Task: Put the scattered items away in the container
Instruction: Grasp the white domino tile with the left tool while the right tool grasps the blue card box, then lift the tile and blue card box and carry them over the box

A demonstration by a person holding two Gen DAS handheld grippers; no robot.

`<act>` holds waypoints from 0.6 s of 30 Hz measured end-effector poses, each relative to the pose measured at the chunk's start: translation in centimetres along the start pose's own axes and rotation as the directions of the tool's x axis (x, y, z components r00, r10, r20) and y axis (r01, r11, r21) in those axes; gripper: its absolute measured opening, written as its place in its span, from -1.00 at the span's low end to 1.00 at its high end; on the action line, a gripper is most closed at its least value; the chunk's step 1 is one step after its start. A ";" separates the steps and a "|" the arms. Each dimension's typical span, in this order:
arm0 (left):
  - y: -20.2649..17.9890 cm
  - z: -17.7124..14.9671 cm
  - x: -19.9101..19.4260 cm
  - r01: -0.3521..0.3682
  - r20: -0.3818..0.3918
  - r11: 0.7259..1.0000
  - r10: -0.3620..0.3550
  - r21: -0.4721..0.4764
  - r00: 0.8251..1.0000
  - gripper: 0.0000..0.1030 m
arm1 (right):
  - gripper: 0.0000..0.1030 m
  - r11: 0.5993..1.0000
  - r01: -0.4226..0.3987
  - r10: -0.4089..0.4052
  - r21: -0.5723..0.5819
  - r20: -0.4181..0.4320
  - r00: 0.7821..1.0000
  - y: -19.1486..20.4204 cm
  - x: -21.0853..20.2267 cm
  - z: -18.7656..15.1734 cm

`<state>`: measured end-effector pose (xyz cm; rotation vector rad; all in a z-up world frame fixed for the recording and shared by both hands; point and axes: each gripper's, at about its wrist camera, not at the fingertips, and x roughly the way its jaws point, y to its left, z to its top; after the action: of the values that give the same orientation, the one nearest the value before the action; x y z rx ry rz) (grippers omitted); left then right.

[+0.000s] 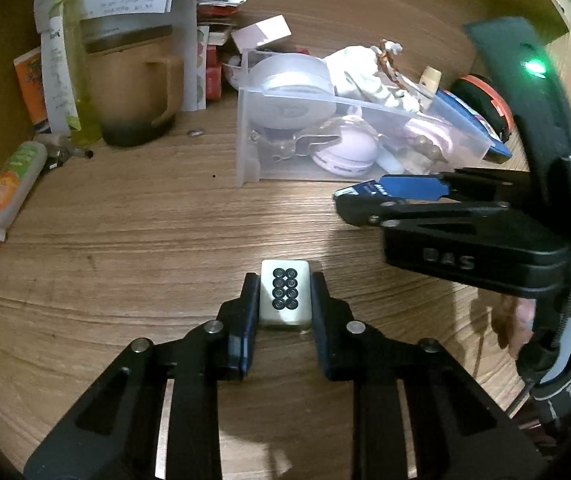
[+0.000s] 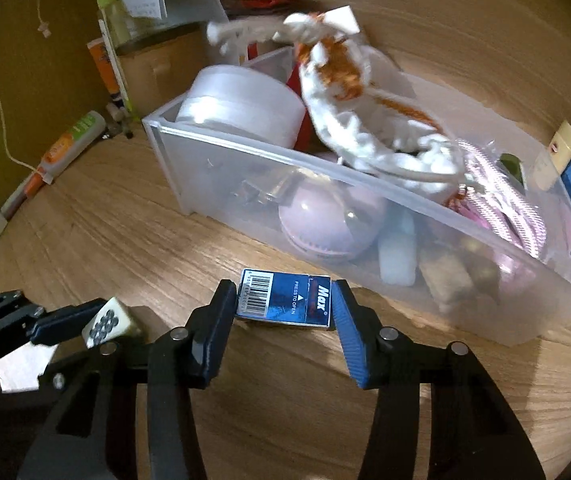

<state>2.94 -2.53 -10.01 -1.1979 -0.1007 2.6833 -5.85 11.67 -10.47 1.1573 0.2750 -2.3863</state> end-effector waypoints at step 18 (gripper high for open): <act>-2.9 3.3 -2.2 -0.035 0.087 0.999 0.033 0.022 0.996 -0.53 | -0.12 0.999 -0.012 0.004 0.050 0.160 0.987 -4.3 -6.1 -0.8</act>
<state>2.35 -0.09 -5.81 -1.0863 -0.0621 2.7580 -4.16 17.70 -6.30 0.9794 0.1563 -2.4752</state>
